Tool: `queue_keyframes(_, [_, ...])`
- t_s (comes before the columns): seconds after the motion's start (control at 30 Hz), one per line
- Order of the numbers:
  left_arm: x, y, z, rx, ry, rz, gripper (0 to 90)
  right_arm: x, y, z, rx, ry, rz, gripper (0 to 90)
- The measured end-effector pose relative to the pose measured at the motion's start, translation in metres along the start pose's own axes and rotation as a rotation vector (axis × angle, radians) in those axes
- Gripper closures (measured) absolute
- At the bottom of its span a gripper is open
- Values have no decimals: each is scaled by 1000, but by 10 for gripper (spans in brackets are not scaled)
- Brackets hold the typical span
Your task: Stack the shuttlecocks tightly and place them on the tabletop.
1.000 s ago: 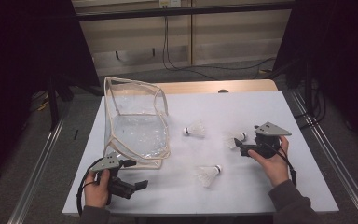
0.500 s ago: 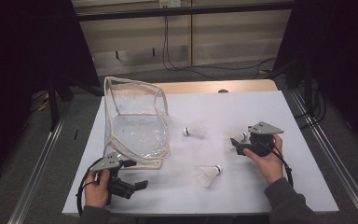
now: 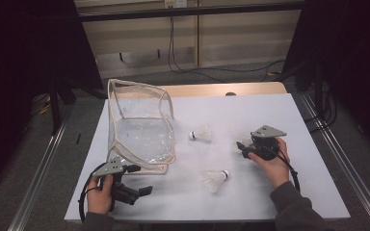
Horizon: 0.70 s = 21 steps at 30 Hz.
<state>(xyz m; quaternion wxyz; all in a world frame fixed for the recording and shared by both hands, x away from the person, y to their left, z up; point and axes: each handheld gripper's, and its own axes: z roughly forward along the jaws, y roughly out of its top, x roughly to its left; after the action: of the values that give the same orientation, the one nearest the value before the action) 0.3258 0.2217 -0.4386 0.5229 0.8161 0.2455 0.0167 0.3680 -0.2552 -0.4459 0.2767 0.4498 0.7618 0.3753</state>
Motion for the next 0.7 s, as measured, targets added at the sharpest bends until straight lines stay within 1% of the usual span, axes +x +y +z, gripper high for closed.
queue_keyframes(0.13, [-1,0,0,-5,1,-6,18,-1,0,-2,-1,0,0,390])
queue_keyframes(0.23, [-1,0,0,0,0,-5,17,-2,0,-3,0,0,12,412])
queue_keyframes(0.4, [-1,1,0,0,2,-4,18,-4,0,-5,-2,-2,15,429])
queue_keyframes(0.53, [-1,1,0,1,2,-3,18,-6,0,-7,-4,-14,15,437])
queue_keyframes(0.6, [-2,1,0,-1,1,0,19,-7,0,-8,-2,-11,21,442])
queue_keyframes(0.7, [-1,1,0,-1,1,5,19,-10,-1,-10,0,-19,28,462])
